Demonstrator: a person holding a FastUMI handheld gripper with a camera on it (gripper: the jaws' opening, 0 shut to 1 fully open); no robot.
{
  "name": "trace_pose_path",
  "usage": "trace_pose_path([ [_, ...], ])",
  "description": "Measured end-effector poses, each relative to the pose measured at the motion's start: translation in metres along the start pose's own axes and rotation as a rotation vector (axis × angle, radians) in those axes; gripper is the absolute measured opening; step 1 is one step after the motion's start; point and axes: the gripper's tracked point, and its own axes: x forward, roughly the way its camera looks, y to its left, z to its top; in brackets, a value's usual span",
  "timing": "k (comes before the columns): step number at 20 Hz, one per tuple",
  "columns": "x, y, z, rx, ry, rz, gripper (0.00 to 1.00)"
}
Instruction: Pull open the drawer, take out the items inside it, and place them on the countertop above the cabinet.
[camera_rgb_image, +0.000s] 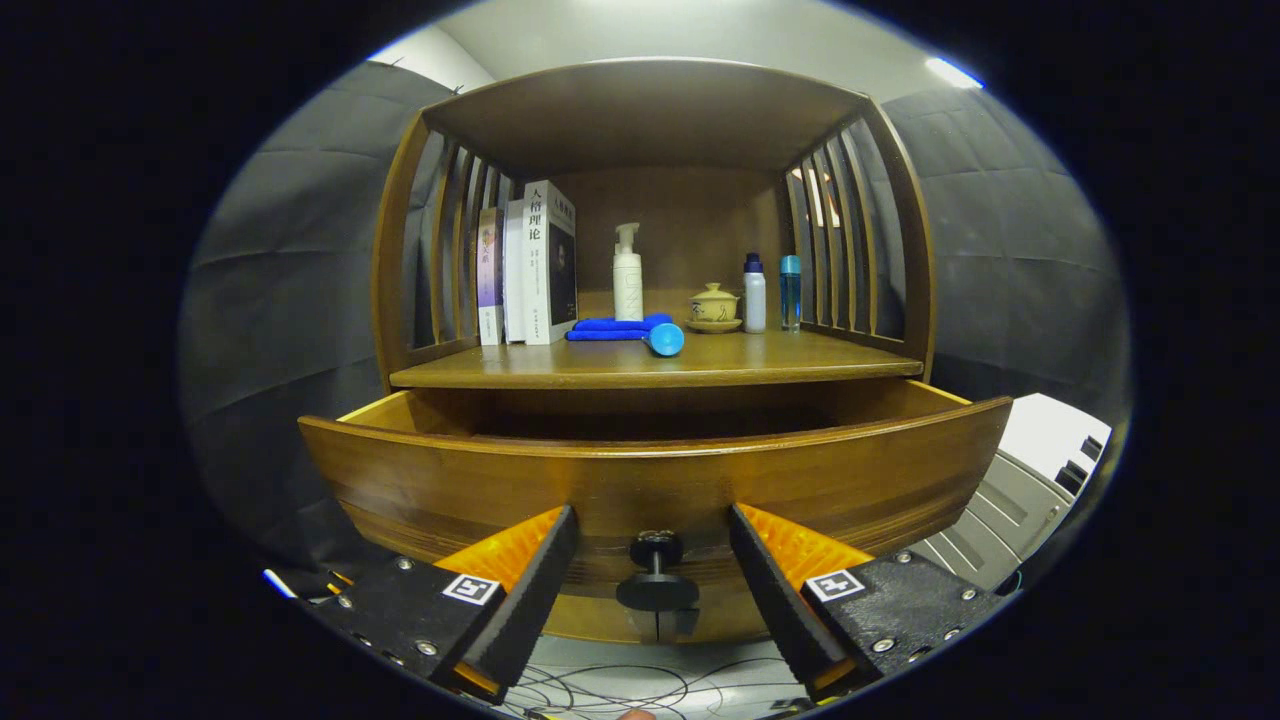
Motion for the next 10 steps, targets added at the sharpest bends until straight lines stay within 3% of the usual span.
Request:
trace_pose_path([
  [6,0.026,-0.002,0.002,-0.08,-0.014,-0.013,0.94],
  [10,0.045,-0.002,0.006,-0.065,-0.013,0.001,0.94],
])
